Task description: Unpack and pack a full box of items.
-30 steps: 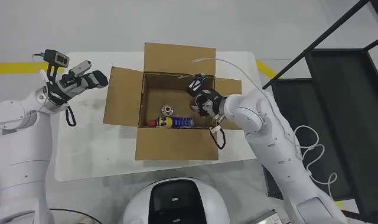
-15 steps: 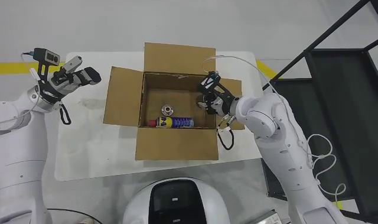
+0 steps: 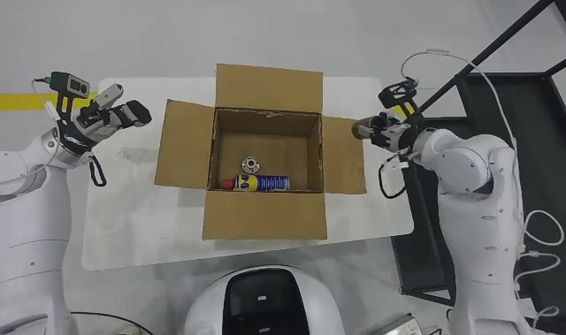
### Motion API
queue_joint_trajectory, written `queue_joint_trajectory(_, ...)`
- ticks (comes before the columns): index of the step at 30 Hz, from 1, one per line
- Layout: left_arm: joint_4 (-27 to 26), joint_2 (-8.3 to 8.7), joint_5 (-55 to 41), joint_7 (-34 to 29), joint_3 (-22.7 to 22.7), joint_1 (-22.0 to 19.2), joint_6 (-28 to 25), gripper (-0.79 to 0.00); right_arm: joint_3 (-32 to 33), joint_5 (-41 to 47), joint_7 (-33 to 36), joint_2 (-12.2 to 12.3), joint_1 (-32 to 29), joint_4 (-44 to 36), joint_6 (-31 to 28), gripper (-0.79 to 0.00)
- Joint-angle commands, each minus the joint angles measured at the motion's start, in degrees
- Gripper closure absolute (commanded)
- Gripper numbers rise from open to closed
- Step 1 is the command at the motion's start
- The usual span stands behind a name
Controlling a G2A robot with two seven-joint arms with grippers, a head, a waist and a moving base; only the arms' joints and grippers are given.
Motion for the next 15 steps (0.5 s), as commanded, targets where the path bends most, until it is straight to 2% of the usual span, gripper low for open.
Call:
queue_joint_trajectory(1, 0.00, 0.00, 0.00, 0.00, 0.00, 0.00, 0.00, -0.785, 1.17, -2.32, -1.00, 0.31, 1.05, 5.78, 1.25, 0.000)
queue_joint_trajectory(8, 0.00, 0.00, 0.00, 0.00, 0.00, 0.00, 0.00, -0.785, -3.81, -10.83, -6.11, 0.66, 9.52, 28.58, 2.58, 0.000)
queue_joint_trajectory(15, 0.00, 0.00, 0.00, 0.00, 0.00, 0.00, 0.00, -0.785, -9.49, -14.51, -11.98, 0.15, 16.86, 44.56, 4.08, 0.000)
